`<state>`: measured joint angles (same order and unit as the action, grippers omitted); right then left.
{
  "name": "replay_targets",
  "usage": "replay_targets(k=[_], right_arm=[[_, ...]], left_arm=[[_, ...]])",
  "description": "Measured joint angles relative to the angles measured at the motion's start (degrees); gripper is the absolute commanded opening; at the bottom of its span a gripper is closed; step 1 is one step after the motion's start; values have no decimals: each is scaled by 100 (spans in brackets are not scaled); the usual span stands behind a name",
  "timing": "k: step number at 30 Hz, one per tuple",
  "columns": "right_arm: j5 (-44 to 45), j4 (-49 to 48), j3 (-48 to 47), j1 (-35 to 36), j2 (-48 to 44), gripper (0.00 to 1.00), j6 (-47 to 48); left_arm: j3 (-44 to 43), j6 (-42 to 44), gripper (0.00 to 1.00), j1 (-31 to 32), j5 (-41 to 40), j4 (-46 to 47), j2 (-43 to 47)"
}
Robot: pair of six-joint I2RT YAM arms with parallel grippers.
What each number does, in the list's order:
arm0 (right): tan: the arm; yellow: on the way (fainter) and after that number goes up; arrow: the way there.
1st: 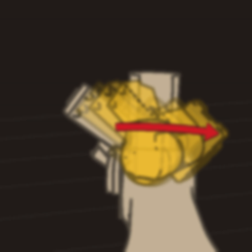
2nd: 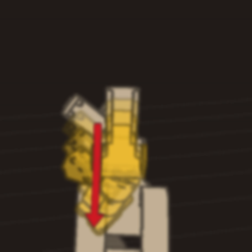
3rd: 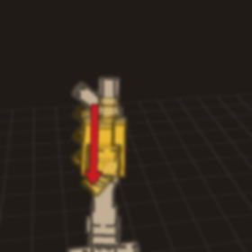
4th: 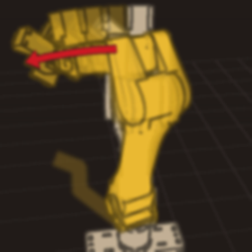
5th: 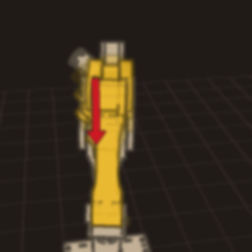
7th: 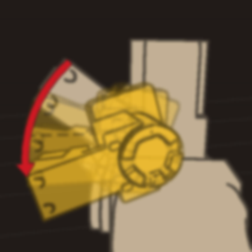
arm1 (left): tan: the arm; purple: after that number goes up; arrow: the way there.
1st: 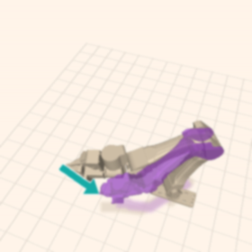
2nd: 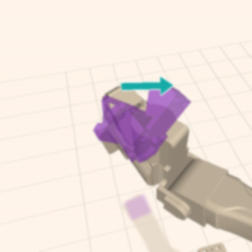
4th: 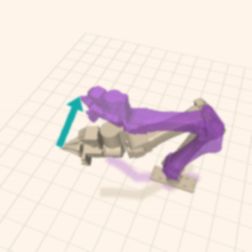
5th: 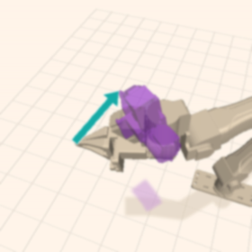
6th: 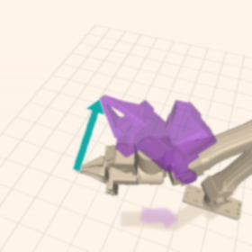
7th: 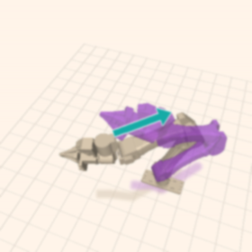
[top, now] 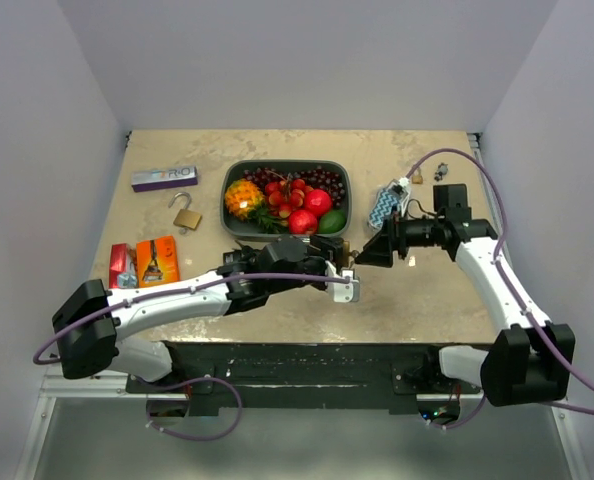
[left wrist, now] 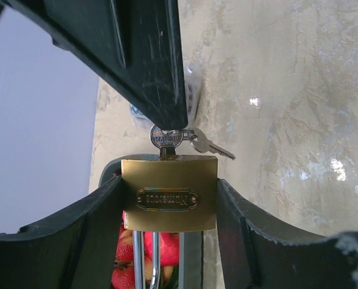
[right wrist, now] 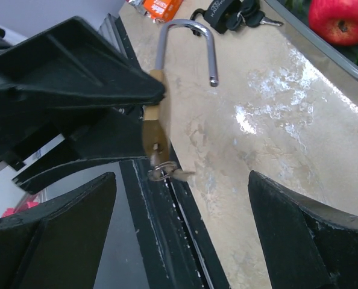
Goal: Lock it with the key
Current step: Lock the lock.
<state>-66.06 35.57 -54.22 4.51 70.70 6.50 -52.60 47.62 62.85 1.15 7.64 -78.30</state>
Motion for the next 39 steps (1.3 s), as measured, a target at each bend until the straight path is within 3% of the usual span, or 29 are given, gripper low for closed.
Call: replay_targets(k=[10,20,26,32,36,39], right_arm=[[59,-654,-9,415,-184,88,-621],[372,-1259,-9,929,184,67,-1283],[402,-1314,-9,1189,328,63,-1368],[372,-1379,-9,1325,463,44,-1502],[398,-1377,-9,1349,498,24,-1565],[411,-1392,-9,1342,516,0,-1598]], left_arm=[[-2,-157,0,-140,411,-264,13],[-42,-162,0,-138,485,-264,22],[-42,-164,0,-138,483,-264,22],[-42,-258,0,-140,409,-262,22],[-42,-308,0,-140,374,-254,24],[-42,-332,0,-140,341,-232,39]])
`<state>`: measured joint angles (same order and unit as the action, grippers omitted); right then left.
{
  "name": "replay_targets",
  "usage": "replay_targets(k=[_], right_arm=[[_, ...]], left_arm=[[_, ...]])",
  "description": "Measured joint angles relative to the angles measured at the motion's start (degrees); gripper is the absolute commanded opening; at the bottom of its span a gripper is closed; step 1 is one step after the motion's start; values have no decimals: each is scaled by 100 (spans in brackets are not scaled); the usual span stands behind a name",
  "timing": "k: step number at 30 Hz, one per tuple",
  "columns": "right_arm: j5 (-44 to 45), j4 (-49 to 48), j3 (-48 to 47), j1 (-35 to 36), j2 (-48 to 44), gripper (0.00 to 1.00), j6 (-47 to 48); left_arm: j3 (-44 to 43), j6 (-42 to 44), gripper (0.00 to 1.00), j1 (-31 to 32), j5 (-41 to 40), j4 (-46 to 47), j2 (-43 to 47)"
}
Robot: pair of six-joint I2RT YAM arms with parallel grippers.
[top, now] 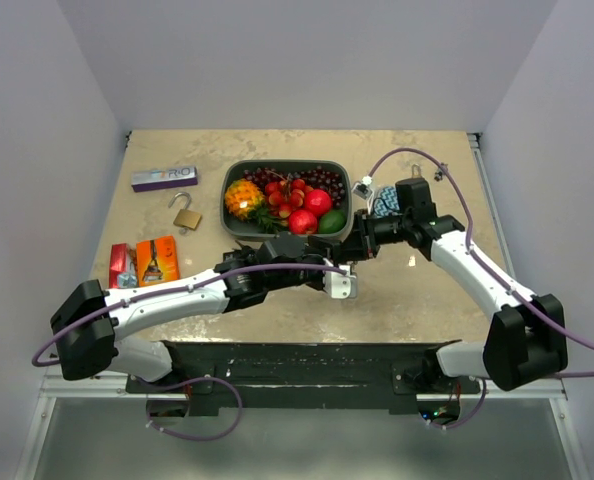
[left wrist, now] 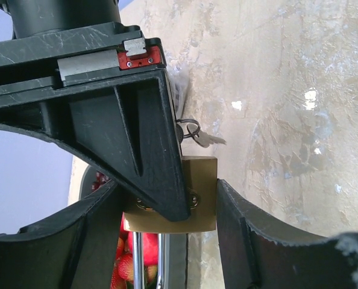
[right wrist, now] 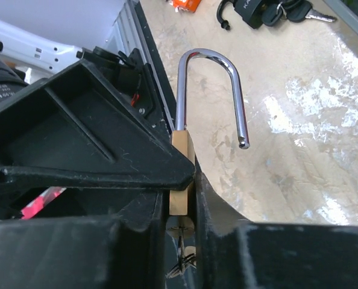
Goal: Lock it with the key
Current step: Lock the lock.
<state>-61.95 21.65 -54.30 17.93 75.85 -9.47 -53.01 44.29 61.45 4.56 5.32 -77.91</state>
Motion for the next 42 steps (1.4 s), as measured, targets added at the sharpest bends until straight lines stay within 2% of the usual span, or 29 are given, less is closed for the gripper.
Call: replay_targets(k=[2,3,4,7,9,10,13,20,27,36,38,40,41,42], right_arm=[[15,-17,0,4,13,0,31],[9,-24,0,4,31,0,46],[-7,-17,-4,7,59,0,44],[-48,59,-68,4,138,0,55],[-66,114,-144,-2,179,0,55],[-76,127,-184,-26,181,0,55],[-129,72,-251,-162,175,0,-7],[-120,107,-258,-367,55,0,-9],[-133,85,-262,-363,-391,0,258],[-249,476,-726,-164,-553,0,1268],[-247,549,-796,-52,-555,0,1408],[-232,623,-826,94,-581,0,1519],[-225,664,-837,157,-595,0,1554],[-210,691,-844,256,-616,0,1580]], left_arm=[[0,-39,1,0,-15,-26,4],[0,-63,9,0,-28,-31,4],[0,-70,35,0,-37,-39,4],[-31,-127,68,-9,-131,-125,4],[-142,-184,78,-68,-79,-299,2],[-219,-236,89,-142,-13,-382,4],[-457,-481,99,-457,166,-595,15],[-540,-846,98,-1357,772,-1491,708],[-721,-1172,91,-2083,2151,-2350,968],[-560,-1563,85,-2321,3126,-2271,946],[-490,-1622,82,-2319,3204,-2245,946],[-428,-1663,75,-2321,3263,-2203,946],[-415,-1674,71,-2321,3285,-2203,944],[-402,-1674,63,-2321,3314,-2194,944]])
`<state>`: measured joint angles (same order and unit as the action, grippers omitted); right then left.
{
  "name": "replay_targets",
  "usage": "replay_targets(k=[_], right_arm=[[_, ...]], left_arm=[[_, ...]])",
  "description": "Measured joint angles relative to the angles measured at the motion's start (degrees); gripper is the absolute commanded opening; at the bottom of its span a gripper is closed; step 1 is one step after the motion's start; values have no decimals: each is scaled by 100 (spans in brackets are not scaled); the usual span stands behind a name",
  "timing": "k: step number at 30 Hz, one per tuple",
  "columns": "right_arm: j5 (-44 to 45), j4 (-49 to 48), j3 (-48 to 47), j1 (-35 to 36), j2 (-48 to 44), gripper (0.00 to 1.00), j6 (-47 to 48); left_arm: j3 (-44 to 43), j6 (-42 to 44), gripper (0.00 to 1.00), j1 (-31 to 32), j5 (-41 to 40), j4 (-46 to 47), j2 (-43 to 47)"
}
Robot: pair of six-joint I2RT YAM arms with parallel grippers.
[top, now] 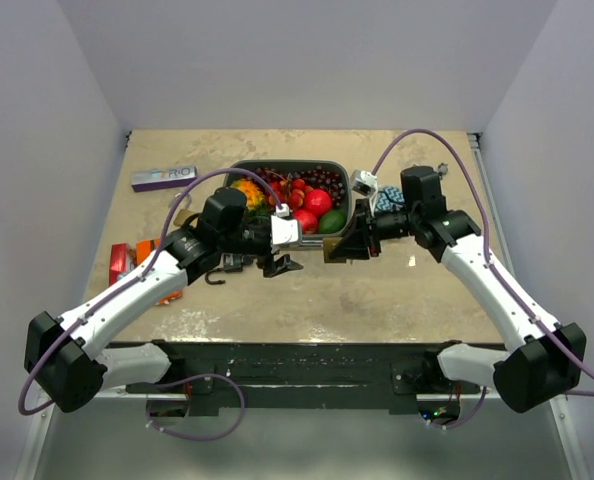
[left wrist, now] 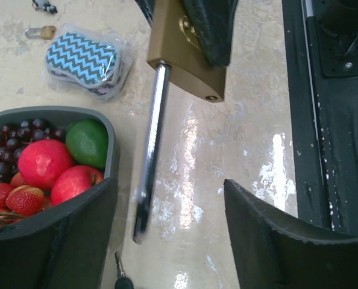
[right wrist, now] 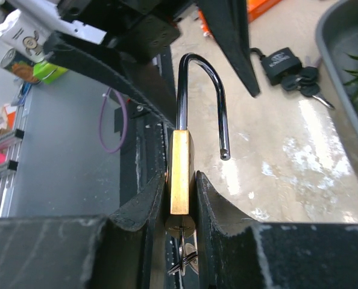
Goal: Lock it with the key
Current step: Lock the lock.
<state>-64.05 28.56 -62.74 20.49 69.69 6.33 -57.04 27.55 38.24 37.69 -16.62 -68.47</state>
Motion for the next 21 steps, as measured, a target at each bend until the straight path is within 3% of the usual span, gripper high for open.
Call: replay_targets(k=[5,6,7,15,21], right_arm=[[7,22,-4,251,-107,0,15],[17,13,-7,271,-122,0,13],[31,9,-9,278,-142,0,13],[221,15,-31,393,-232,0,61],[387,46,-31,501,-330,0,393]], left_arm=[[9,-11,35,0,236,22,-2],[9,-2,20,0,306,15,-2],[9,11,15,0,380,2,-4],[-149,166,1,-83,861,-385,-149],[-426,245,0,-122,1095,-850,-295]])
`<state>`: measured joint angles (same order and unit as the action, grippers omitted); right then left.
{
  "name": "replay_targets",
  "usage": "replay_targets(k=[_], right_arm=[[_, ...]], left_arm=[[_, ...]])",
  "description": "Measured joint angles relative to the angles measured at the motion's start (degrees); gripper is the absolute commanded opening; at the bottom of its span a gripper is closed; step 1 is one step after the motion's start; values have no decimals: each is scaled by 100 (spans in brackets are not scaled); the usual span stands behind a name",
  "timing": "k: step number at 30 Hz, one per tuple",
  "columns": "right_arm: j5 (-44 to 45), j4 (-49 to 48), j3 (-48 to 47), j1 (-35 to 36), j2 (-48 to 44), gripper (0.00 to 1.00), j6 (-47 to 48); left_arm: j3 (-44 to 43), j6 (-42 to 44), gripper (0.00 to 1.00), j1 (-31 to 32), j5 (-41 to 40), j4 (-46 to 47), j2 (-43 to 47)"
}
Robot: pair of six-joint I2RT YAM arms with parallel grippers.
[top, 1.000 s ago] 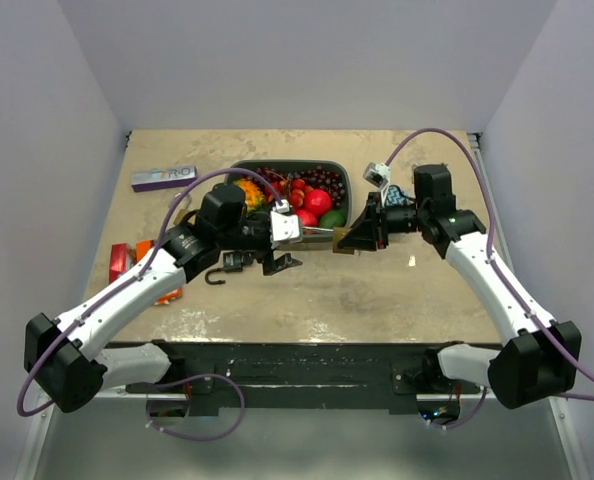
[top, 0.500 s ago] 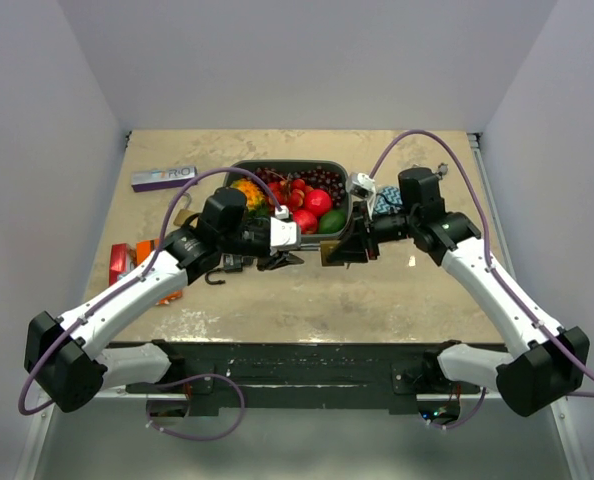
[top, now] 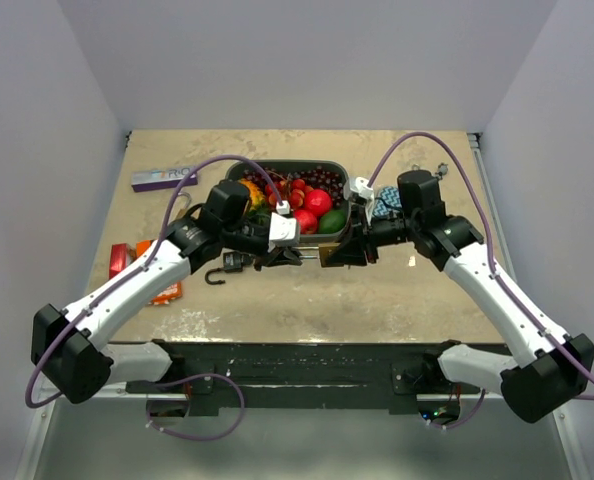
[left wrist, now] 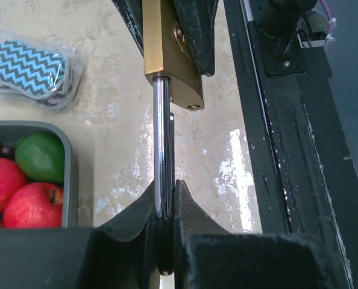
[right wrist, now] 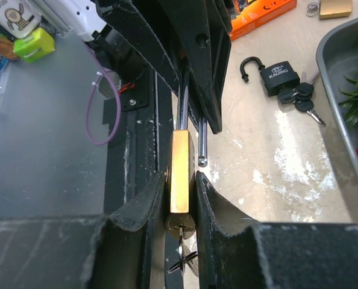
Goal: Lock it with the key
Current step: Lock the lock.
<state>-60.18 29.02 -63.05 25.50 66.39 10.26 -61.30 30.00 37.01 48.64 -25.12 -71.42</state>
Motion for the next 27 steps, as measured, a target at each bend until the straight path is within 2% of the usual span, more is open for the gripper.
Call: replay_targets(k=[7,27], right_arm=[[181,-4,0,83,-50,0,313],[680,-595,76,553,-74,0,404]], left_arm=[[-302,46,0,-46,173,-356,-249],[-354,-909,0,-149,455,-428,-350]])
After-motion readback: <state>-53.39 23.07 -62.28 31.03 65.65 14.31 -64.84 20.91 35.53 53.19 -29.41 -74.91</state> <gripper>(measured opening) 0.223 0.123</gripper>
